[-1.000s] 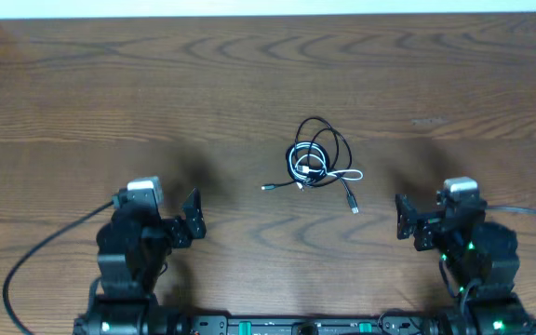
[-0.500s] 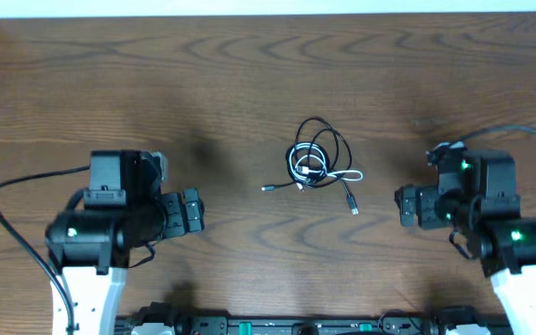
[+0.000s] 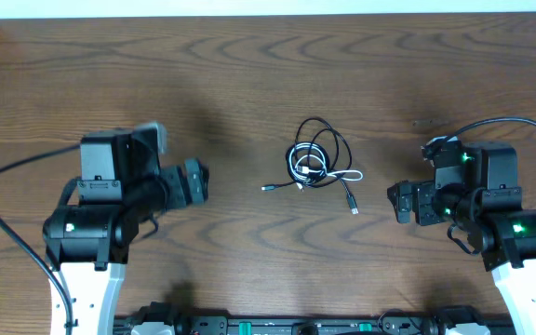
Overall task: Untangle cables
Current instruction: 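Raise both arms and move the left gripper toward the cable bundle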
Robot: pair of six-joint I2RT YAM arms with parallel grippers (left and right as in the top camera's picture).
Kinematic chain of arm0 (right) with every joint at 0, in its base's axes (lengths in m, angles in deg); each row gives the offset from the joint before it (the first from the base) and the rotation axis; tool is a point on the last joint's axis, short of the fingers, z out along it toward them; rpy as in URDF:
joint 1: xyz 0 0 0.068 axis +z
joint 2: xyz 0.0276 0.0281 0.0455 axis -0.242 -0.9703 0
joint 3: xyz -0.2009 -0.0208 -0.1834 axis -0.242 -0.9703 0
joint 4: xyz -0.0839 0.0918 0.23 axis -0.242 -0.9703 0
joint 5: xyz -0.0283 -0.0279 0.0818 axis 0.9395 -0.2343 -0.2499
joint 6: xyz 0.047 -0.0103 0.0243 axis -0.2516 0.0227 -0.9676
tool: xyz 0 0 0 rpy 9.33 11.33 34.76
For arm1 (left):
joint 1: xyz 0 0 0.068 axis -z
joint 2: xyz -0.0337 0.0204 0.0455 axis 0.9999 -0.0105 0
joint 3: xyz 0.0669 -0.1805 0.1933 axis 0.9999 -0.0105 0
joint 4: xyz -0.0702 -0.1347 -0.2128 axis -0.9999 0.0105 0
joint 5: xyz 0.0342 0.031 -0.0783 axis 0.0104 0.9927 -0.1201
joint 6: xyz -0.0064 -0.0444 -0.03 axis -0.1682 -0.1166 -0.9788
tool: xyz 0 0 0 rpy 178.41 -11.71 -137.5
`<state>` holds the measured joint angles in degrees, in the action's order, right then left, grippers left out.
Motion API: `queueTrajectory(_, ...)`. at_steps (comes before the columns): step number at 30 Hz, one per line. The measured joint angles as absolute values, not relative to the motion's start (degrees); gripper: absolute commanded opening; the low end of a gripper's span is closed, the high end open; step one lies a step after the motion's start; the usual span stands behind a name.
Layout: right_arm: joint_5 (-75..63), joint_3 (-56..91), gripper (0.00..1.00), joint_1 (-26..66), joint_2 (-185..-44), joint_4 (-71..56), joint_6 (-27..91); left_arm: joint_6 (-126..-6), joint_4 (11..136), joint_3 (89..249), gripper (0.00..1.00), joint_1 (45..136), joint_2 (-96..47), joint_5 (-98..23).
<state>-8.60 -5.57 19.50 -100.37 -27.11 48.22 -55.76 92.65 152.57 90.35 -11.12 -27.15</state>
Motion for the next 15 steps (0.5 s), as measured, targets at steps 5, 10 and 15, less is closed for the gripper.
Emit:
queueTrajectory(5,-8.69,-5.54,0.99,19.50,-100.44,-26.52,48.22,-56.96,84.15,152.61,0.98,90.35,-13.53,-28.27)
queueTrajectory(10,-8.71,-5.54,0.99,19.50,-100.44,-26.10,46.03,-56.94,81.11,152.61,0.99,90.35,-18.62,-28.84)
queueTrajectory(15,-8.69,-5.54,0.99,19.50,-100.44,-26.10,44.20,-55.41,82.42,152.61,0.99,90.35,-23.56,-28.40)
